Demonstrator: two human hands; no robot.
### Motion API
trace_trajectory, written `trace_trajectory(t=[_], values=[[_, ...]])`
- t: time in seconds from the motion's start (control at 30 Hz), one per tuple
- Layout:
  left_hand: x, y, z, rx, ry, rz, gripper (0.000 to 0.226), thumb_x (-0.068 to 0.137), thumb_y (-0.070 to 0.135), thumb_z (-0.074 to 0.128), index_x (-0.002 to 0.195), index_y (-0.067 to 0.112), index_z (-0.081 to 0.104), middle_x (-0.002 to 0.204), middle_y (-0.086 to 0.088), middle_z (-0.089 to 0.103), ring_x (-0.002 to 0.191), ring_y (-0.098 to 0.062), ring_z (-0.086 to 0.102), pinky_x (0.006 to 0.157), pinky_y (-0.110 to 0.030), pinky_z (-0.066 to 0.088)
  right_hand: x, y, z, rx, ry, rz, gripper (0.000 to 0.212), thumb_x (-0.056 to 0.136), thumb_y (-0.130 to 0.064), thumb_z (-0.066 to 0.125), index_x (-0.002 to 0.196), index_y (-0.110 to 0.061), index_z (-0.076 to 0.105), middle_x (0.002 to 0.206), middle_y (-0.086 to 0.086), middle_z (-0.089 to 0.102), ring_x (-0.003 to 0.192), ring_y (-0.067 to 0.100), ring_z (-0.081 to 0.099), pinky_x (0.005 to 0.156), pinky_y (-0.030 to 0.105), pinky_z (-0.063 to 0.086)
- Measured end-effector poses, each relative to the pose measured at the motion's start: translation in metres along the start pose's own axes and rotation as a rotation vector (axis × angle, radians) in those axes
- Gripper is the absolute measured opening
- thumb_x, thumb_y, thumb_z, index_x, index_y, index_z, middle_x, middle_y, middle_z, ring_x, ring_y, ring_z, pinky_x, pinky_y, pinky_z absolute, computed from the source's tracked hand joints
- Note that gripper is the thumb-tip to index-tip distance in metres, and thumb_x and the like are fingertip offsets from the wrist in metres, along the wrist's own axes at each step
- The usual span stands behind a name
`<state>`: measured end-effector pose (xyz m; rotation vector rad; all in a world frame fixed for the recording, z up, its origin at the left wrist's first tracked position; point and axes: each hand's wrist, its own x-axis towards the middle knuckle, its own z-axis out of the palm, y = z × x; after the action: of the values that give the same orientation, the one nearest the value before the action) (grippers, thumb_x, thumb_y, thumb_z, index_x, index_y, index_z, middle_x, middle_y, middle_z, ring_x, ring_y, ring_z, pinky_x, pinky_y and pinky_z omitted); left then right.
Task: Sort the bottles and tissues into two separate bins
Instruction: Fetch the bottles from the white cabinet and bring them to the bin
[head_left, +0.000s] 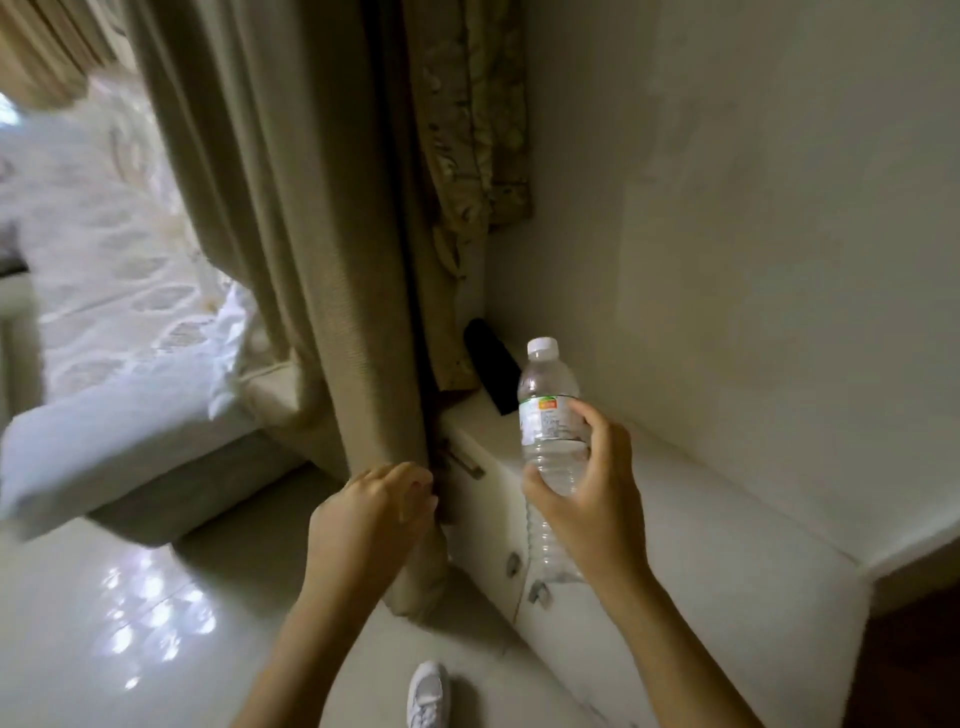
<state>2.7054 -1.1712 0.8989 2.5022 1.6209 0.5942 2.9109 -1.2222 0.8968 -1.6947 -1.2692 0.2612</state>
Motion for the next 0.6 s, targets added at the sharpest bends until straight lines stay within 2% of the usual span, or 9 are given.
trace_trajectory(t=[0.07,0.13,0.2,0.3,0.37,0.47,0.53,0.6], values=[[-0.028,-0.023,-0.021,0.045,0.06,-0.076,0.013,0.079,0.035,0.071,0.092,0.032,0.071,0.084,0.012,0.07,0.067,-0.009,0.064,0.043,-0.009,0.028,-0.01,-0.026,0.02,0.012,-0.066,-0.074,0.071,0.07,-0.032,0.077,0.131,-0.03,0.039,0.12,-0.008,0.044,0.094,0.008,0.056,0.061,0.008,0.044],[-0.056,-0.048,-0.043,0.09,0.123,-0.166,0.013,0.074,0.033,0.078,0.085,0.032,0.072,0.078,0.012,0.07,0.064,-0.011,0.064,0.041,-0.011,0.025,-0.021,-0.052,0.041,0.039,-0.123,-0.15,0.07,0.072,-0.034,0.076,0.132,-0.03,0.04,0.124,-0.008,0.044,0.097,0.008,0.056,0.064,0.008,0.046],[-0.084,-0.07,-0.066,0.127,0.176,-0.244,0.017,0.069,0.03,0.083,0.081,0.031,0.071,0.074,0.012,0.069,0.059,-0.013,0.063,0.039,-0.015,0.029,-0.035,-0.078,0.063,0.075,-0.178,-0.227,0.07,0.073,-0.036,0.075,0.132,-0.032,0.037,0.129,-0.007,0.043,0.103,0.011,0.055,0.07,0.015,0.053],[-0.129,-0.107,-0.093,0.11,0.248,-0.36,0.017,0.071,0.031,0.081,0.083,0.033,0.069,0.077,0.013,0.068,0.064,-0.014,0.064,0.043,-0.022,0.043,-0.06,-0.118,0.096,0.119,-0.255,-0.325,0.068,0.072,-0.04,0.069,0.13,-0.041,0.034,0.129,-0.008,0.043,0.106,0.012,0.054,0.077,0.029,0.056],[-0.16,-0.133,-0.112,0.113,0.295,-0.447,0.019,0.07,0.031,0.082,0.083,0.035,0.068,0.076,0.016,0.067,0.064,-0.011,0.064,0.042,-0.021,0.042,-0.079,-0.147,0.119,0.143,-0.331,-0.38,0.066,0.072,-0.047,0.062,0.131,-0.044,0.034,0.129,-0.008,0.044,0.104,0.008,0.054,0.077,0.024,0.055],[-0.209,-0.172,-0.144,0.155,0.343,-0.557,0.025,0.064,0.031,0.086,0.08,0.035,0.067,0.073,0.02,0.066,0.06,-0.006,0.064,0.043,-0.01,0.027,-0.114,-0.192,0.156,0.163,-0.458,-0.464,0.069,0.07,-0.056,0.053,0.134,-0.048,0.029,0.128,-0.013,0.044,0.099,0.003,0.055,0.071,0.012,0.049],[-0.247,-0.201,-0.167,0.192,0.376,-0.642,0.027,0.062,0.032,0.087,0.079,0.036,0.067,0.072,0.023,0.065,0.062,-0.004,0.064,0.044,-0.009,0.023,-0.144,-0.224,0.182,0.164,-0.507,-0.542,0.072,0.07,-0.058,0.052,0.137,-0.047,0.028,0.128,-0.016,0.045,0.098,0.004,0.057,0.071,0.018,0.052],[-0.291,-0.23,-0.191,0.232,0.408,-0.728,0.027,0.062,0.033,0.086,0.08,0.038,0.067,0.073,0.025,0.064,0.064,-0.004,0.065,0.044,-0.012,0.027,-0.181,-0.261,0.207,0.192,-0.56,-0.594,0.074,0.07,-0.057,0.052,0.139,-0.046,0.028,0.128,-0.015,0.046,0.098,0.005,0.057,0.072,0.019,0.052]])
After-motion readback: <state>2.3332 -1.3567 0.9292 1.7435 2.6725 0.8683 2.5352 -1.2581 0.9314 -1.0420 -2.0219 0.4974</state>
